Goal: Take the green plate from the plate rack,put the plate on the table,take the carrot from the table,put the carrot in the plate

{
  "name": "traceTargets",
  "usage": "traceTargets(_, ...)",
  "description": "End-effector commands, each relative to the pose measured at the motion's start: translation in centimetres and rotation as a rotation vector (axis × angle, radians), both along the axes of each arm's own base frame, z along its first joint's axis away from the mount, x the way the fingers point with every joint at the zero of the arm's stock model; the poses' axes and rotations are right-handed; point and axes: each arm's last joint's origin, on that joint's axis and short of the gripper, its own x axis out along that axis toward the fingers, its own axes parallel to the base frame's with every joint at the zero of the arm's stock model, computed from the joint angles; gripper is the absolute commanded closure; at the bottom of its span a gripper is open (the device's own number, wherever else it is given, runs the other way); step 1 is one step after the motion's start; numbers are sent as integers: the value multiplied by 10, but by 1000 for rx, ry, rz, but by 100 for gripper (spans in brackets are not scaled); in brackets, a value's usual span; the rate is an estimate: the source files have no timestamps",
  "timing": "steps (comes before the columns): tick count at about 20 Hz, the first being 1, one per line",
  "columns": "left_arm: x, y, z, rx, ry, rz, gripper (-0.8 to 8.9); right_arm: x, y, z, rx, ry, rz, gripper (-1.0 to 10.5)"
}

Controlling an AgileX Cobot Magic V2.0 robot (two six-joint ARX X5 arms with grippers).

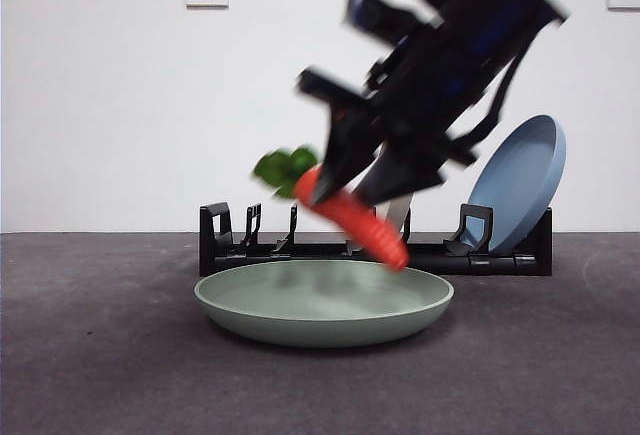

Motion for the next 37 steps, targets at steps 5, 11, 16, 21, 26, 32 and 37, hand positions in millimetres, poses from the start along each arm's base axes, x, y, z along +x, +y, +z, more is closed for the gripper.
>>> traceTargets(5, -1, 0, -2, 16, 12, -1, 585, 3, 19, -52, -56, 97, 16, 963)
traceTargets(11, -1, 1, -4, 28, 18, 0, 585, 3, 19, -52, -56, 98, 17, 583)
traceTargets(16, -1, 1, -4, 37, 18, -2, 585, -8, 11, -5, 7, 20, 18, 502)
traceTargets(21, -3, 4, -10, 101, 50, -4, 585, -54, -28, 64, 7, 24, 27, 505)
traceTargets(26, -5, 7, -16, 160, 86, -8, 593, -116, -80, 101, -62, 101, 31, 509)
traceTargets(32, -6, 9, -19, 194, 120, -28, 595, -163, -118, 114, -103, 151, 30, 598)
traceTargets(37, -8, 10, -21, 206, 149, -52, 776, -176, -130, 118, -96, 141, 30, 961)
